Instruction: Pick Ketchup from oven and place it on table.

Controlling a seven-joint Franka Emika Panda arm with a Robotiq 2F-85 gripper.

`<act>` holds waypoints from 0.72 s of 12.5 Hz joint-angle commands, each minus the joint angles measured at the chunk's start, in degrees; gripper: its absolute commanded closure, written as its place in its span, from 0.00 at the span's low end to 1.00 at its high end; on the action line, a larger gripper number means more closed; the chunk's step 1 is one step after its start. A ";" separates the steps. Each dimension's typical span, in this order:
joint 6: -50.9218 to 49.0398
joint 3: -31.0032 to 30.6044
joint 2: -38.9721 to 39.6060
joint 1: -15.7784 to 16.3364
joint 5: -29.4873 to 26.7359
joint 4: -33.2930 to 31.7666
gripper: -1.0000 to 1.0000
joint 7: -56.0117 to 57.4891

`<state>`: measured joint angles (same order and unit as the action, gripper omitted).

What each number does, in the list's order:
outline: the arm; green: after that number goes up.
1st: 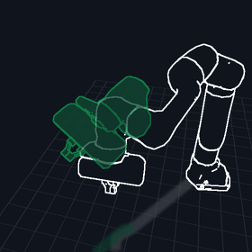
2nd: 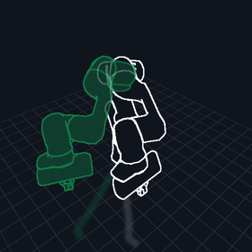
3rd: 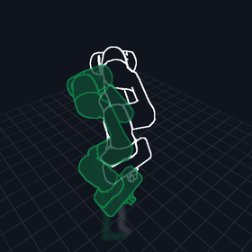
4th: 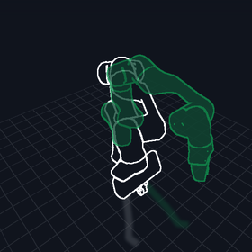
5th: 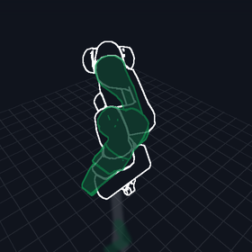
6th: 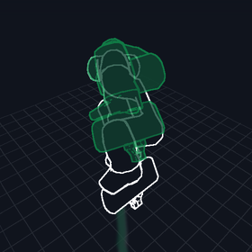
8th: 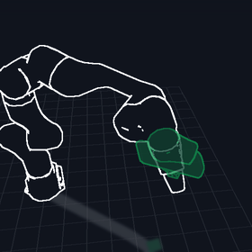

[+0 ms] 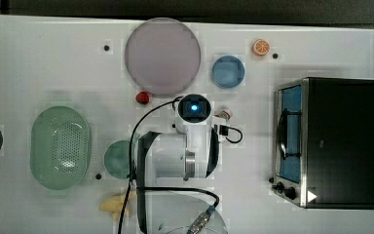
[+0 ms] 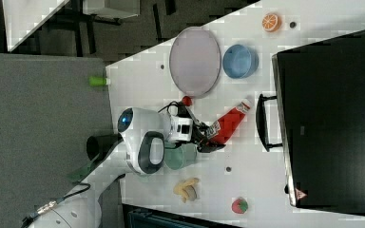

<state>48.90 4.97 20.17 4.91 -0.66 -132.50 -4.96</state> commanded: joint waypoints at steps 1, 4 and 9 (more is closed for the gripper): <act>2.09 0.23 -2.86 -0.60 -0.07 1.56 0.02 -0.45; 1.65 0.12 -4.76 -0.54 -0.09 2.60 0.00 -3.19; -8.89 0.13 -16.40 -0.55 -0.03 11.11 0.00 -4.37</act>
<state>40.93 4.78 9.57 5.05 -0.85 -125.78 -5.66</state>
